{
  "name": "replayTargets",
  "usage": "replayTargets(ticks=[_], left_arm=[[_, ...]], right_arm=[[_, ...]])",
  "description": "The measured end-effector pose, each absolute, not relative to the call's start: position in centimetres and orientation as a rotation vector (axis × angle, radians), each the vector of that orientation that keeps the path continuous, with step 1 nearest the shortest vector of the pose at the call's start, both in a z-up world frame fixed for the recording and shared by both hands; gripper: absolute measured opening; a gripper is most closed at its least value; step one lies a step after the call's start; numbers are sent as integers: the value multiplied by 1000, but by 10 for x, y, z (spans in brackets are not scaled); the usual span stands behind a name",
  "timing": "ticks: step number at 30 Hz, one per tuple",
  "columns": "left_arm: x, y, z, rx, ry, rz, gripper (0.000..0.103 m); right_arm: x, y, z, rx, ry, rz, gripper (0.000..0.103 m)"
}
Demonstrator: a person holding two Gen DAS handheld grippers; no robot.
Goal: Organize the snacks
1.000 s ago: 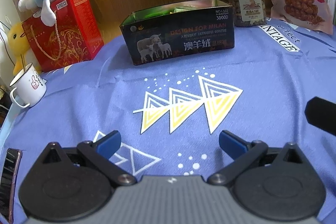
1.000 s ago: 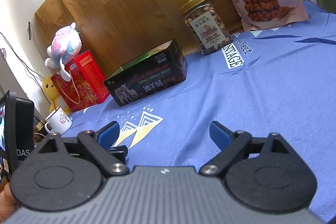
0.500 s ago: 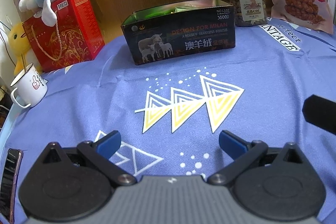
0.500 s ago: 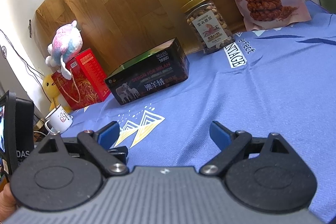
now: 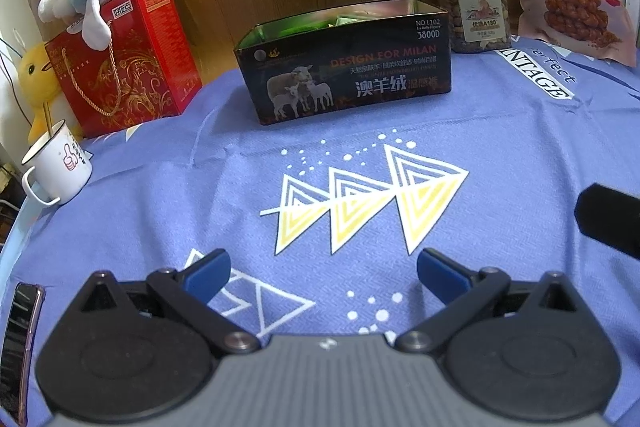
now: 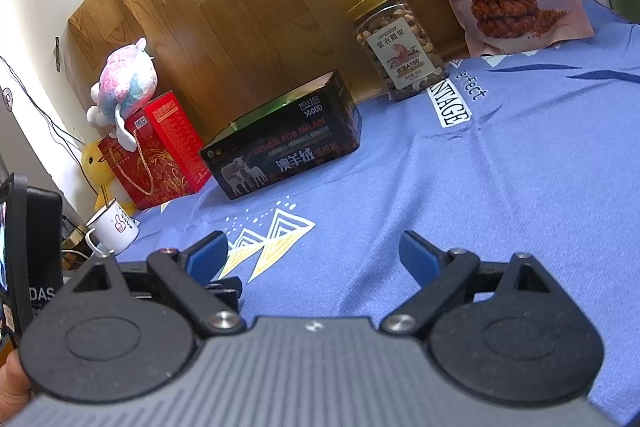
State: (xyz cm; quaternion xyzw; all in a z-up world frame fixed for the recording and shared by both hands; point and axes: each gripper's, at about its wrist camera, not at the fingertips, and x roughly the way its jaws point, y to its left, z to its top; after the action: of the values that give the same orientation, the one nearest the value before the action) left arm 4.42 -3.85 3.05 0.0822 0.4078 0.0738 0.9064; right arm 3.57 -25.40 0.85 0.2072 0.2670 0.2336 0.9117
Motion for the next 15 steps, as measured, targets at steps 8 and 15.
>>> replayTargets(ticks=[8,15], left_arm=[[44,-38,31,173,841,153,103],[43,-37,30,177,838,155,103]], right_arm=[[36,-253,8,428,551,482,94],[36,-254,8,428,552,481,94]])
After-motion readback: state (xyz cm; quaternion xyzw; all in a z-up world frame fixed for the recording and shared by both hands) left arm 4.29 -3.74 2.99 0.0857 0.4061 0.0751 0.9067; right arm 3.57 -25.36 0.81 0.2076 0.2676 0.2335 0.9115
